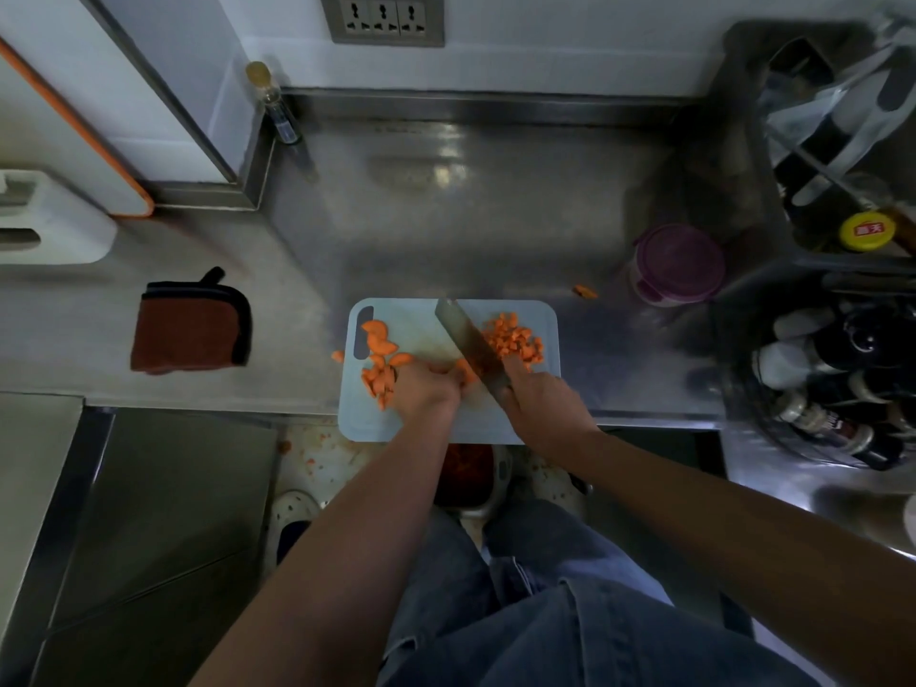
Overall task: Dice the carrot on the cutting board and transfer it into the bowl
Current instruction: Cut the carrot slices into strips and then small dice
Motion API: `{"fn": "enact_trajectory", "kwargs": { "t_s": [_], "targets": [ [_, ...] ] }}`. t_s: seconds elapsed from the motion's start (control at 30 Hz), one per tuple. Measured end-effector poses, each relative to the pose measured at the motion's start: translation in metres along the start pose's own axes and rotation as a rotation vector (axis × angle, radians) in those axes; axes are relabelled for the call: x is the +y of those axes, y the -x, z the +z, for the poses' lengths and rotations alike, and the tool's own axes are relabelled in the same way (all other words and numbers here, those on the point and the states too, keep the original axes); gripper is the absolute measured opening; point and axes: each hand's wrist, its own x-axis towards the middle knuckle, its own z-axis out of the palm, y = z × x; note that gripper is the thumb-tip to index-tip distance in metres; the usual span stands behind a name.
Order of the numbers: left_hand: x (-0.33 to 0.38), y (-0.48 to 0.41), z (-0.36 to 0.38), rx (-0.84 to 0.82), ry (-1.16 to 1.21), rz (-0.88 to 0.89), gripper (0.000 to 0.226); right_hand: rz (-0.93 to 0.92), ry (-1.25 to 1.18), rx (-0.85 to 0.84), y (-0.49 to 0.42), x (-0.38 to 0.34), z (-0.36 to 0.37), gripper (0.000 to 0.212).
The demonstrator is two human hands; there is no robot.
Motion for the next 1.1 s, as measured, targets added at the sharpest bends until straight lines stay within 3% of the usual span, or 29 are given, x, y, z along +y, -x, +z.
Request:
{"fn": "enact_trajectory", "kwargs": {
  "t_s": [0.2, 0.43, 0.7, 1.1],
  "targets": [
    [-0.002, -0.004, 0.002, 0.005, 0.033, -0.063, 0.024, -0.050, -0.011, -0.020, -0.001, -0.009, -0.010, 0.025],
    [-0.002, -0.004, 0.000, 0.018, 0.042, -0.067, 0.023, -0.023, -0.004, -0.110, 0.001, -0.012, -0.012, 0.039],
    [0.002, -0.009, 0.001, 0.007, 0.125, -0.091, 0.020, 0.015, 0.027, -0.200, -0.009, -0.019, -0.015, 0.032],
    [-0.002, -0.013, -0.001, -0.064, 0.193, -0.135, 0.020, 0.060, 0.026, -0.174, -0.011, -0.018, 0.003, 0.053]
  ]
}}
